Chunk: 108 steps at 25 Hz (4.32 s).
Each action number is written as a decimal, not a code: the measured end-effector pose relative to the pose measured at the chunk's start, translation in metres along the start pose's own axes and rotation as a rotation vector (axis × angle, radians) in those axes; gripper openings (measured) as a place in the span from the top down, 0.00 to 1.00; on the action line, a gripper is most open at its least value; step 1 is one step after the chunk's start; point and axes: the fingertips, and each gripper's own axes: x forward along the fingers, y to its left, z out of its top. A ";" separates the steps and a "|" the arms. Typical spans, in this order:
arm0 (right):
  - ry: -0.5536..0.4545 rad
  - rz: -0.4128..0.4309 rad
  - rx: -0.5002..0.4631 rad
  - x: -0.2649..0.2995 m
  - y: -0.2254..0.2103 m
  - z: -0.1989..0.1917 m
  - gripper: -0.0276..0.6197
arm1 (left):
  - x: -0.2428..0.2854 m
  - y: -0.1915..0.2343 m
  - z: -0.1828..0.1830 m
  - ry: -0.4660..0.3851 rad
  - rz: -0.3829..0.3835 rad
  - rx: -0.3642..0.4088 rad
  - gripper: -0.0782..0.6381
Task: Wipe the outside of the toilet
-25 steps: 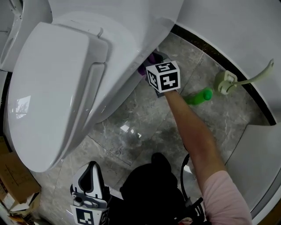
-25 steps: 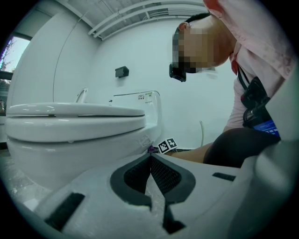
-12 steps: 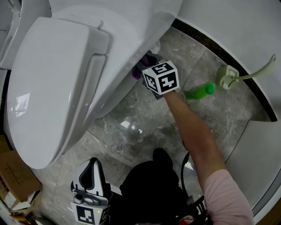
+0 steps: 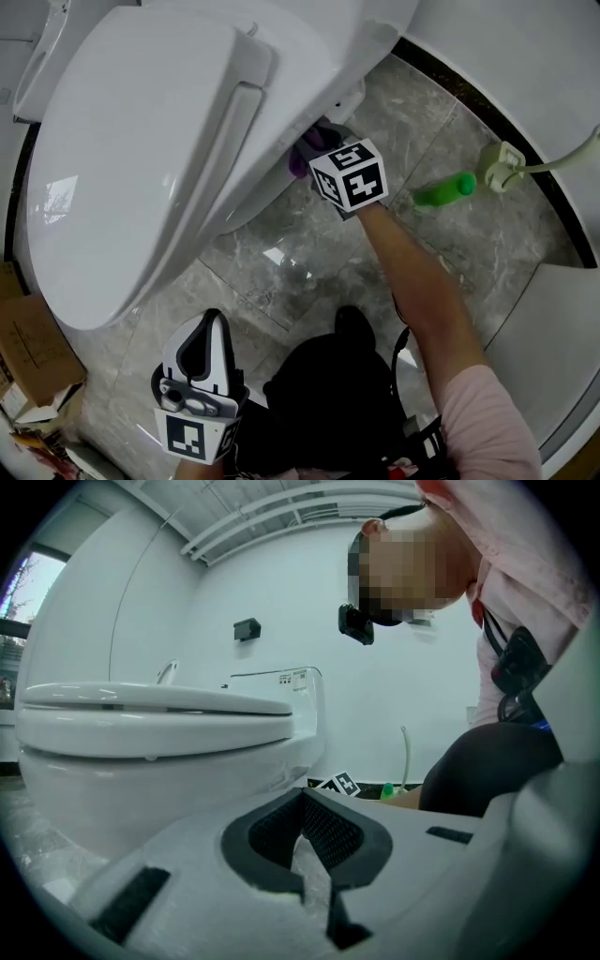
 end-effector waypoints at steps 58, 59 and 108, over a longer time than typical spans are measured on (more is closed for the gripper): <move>0.110 0.239 -0.022 -0.077 0.171 -0.109 0.83 | 0.131 -0.029 0.004 -0.096 -0.185 0.034 0.88; 0.106 0.213 -0.019 -0.086 0.159 -0.106 0.83 | 0.146 -0.032 0.017 -0.131 -0.195 0.042 0.88; 0.054 -0.036 -0.021 0.018 -0.059 -0.077 0.83 | 0.278 0.009 -0.132 0.028 -0.071 0.038 0.88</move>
